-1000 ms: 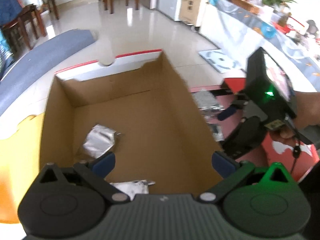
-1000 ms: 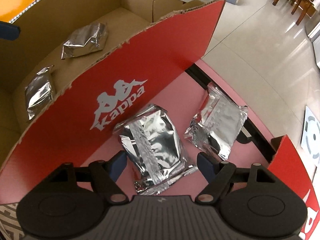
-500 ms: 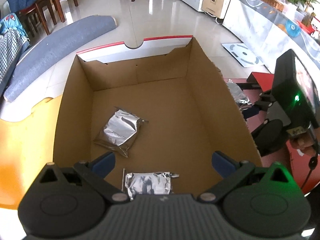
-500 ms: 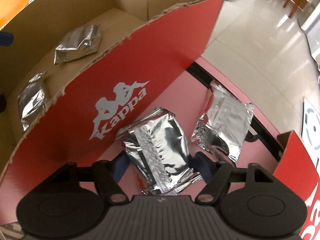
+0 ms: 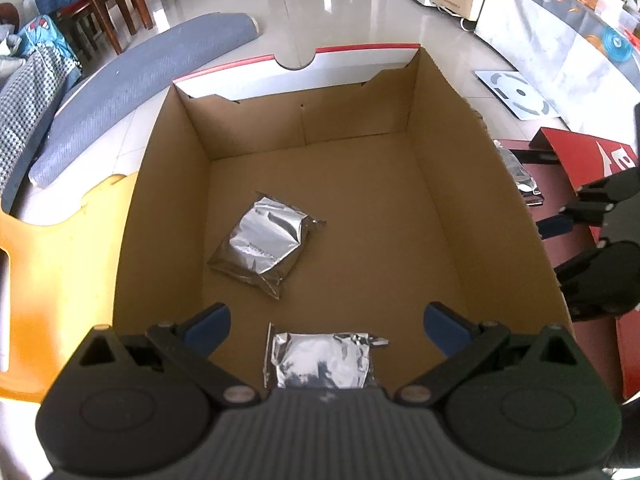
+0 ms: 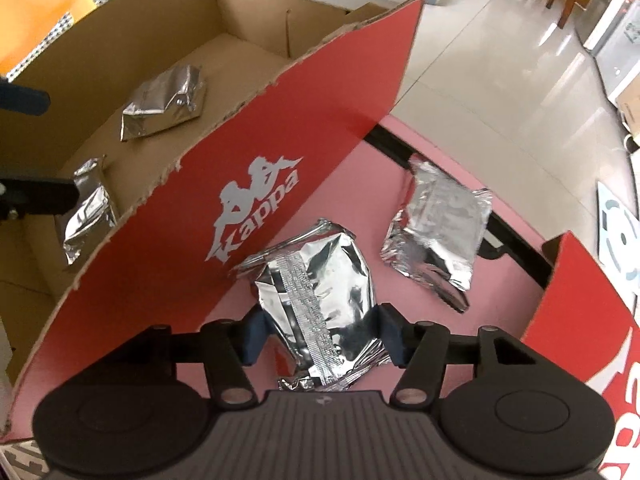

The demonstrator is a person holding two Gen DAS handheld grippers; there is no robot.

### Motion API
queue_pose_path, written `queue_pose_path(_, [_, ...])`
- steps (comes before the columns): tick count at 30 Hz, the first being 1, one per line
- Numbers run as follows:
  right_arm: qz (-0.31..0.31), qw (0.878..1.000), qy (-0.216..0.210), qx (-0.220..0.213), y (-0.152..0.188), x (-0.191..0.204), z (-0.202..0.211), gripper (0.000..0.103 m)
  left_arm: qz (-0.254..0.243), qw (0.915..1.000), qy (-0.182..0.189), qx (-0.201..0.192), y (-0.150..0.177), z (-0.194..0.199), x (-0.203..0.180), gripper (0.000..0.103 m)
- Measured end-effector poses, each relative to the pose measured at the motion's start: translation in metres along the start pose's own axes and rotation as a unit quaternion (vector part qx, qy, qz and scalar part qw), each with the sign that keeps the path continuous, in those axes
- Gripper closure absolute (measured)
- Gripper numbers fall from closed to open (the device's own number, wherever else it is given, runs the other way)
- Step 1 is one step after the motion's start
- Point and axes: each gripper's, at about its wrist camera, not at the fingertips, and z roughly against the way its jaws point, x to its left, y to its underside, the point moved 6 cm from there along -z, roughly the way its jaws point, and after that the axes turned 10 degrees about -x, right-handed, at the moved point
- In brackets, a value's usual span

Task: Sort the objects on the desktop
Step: 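Close the right tool fingers on the silver foil packet, then lift the held packet and carry it over the cardboard box with the right tool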

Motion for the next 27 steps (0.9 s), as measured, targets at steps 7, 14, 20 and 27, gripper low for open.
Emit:
queue_pose_path(7, [-0.039, 0.999, 0.011, -0.03, -0.01, -0.01, 0.022, 0.046, -0.006, 1.0, 0.002, 0.005, 0.003, -0.003, -0.004, 0.0])
queue_pose_path(14, [-0.068, 0.995, 0.03, -0.074, -0.022, -0.019, 0.048, 0.046, -0.031, 0.9995, 0.009, -0.004, 0.006, -0.001, -0.015, 0.0])
queue_pose_path(20, [-0.102, 0.988, 0.037, -0.107, -0.033, -0.029, 0.067, 0.046, -0.052, 0.9985, 0.016, -0.013, 0.008, 0.0, -0.024, 0.0])
queue_pose_path(27, [-0.113, 0.983, 0.024, -0.144, -0.048, -0.024, 0.085, 0.046, -0.056, 0.9977, 0.026, -0.027, 0.007, 0.004, -0.028, 0.0])
